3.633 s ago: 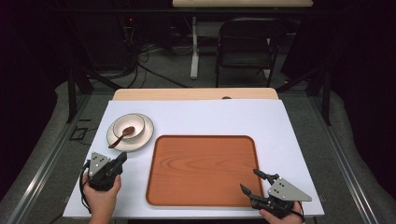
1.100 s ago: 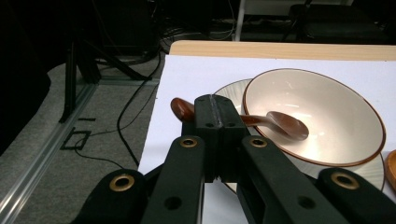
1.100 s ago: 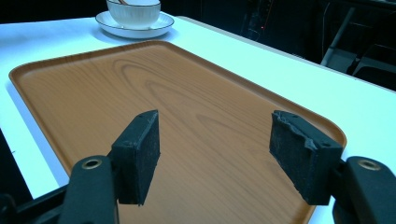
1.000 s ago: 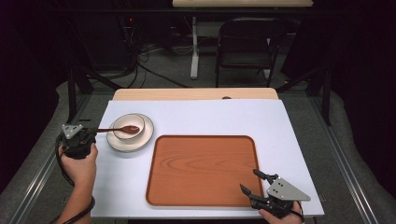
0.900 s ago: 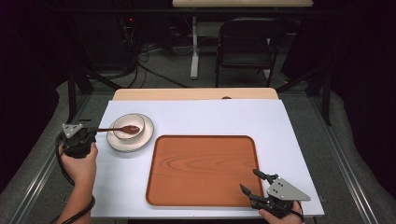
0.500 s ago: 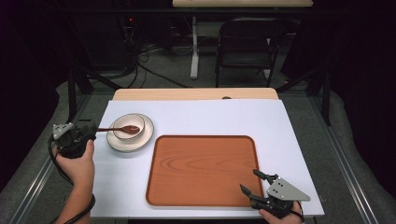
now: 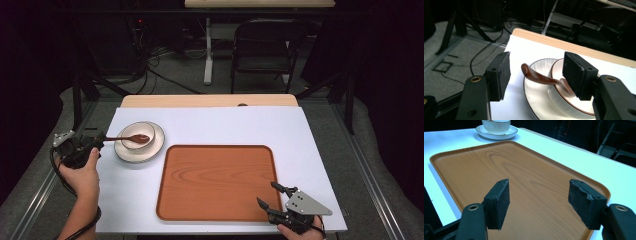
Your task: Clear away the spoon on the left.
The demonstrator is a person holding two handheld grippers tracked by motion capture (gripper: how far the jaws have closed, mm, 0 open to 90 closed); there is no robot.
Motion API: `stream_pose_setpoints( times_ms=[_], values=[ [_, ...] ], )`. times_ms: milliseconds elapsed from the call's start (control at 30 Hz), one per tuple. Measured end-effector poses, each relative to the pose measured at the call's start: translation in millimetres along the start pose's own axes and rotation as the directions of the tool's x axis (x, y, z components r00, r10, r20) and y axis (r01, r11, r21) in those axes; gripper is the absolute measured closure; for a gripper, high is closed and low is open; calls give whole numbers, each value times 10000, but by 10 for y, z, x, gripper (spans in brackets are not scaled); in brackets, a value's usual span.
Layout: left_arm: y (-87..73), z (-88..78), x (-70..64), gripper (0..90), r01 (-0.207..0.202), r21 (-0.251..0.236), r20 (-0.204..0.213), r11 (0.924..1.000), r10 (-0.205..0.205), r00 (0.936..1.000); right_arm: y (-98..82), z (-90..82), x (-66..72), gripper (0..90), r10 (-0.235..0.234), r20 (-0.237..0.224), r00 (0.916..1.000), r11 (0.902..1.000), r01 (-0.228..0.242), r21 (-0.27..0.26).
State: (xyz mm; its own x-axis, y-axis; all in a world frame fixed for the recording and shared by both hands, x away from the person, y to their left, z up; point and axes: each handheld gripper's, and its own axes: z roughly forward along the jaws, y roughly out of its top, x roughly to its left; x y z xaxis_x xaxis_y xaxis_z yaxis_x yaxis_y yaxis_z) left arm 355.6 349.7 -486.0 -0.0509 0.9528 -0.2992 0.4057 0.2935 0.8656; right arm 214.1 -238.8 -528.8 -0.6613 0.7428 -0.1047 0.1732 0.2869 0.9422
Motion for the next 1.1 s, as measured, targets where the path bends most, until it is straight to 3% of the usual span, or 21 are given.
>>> stream_pose_setpoints(
  times_ms=[333,367,467,567,833,1100],
  values=[
    [-94,122,84,430,852,22,91,9964,-852,9963,-1,-3,-2,334,-10,-8,10000,10000,10,-3],
    [-114,156,95,430,1091,23,162,9940,-1091,9939,-1,-3,-4,334,4,-2,10000,10000,-4,-1],
    [-138,190,104,442,1206,25,156,9927,-1206,9926,-2,-3,-2,334,-1,-8,10000,10000,1,11],
    [-188,252,102,471,1594,-53,364,9872,-1591,9866,-2,-3,0,334,-30,-19,10000,10000,30,9],
    [-232,306,27,575,1543,-207,445,9878,-1533,9872,-3,-11,-8,334,9,3,10000,10000,-9,-33],
    [-248,308,8,666,1770,-415,434,9833,-1752,9836,-1,-17,-9,334,0,0,10000,10000,0,-69]
  ],
)
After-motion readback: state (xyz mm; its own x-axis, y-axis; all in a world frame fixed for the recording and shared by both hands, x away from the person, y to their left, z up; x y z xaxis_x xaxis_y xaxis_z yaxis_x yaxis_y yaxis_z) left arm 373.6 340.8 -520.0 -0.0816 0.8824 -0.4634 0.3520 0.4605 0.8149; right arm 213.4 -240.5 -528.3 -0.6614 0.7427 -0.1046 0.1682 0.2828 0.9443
